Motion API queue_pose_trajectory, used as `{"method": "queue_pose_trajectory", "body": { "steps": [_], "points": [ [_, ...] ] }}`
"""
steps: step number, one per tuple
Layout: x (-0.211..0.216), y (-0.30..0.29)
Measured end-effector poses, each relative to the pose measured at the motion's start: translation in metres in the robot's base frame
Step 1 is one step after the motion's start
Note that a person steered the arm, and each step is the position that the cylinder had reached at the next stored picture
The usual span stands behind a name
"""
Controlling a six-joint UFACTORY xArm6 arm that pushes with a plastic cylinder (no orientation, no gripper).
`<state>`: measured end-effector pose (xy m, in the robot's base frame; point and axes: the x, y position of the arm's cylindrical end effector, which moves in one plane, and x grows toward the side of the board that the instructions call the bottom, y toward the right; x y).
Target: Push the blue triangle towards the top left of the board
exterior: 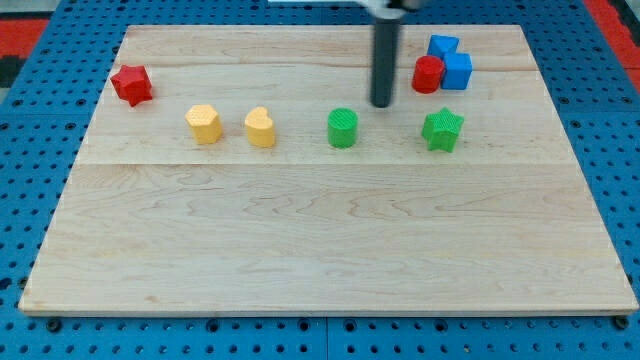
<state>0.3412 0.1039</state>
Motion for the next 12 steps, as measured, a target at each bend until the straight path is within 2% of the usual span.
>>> {"method": "queue_pose_trajectory", "body": {
  "steps": [1, 2, 3, 4, 5, 6, 7, 9, 10, 11, 12],
  "points": [
    [-0.017, 0.086],
    [-0.054, 0.096],
    [-0.074, 0.042],
    [-0.086, 0.013],
    [-0.069, 0.085],
    [-0.087, 0.147],
    [-0.134, 0.144],
    [-0.15, 0.111],
    [-0.149, 0.061],
    [-0.148, -0.017],
    [-0.133, -0.038]
  ]
}}
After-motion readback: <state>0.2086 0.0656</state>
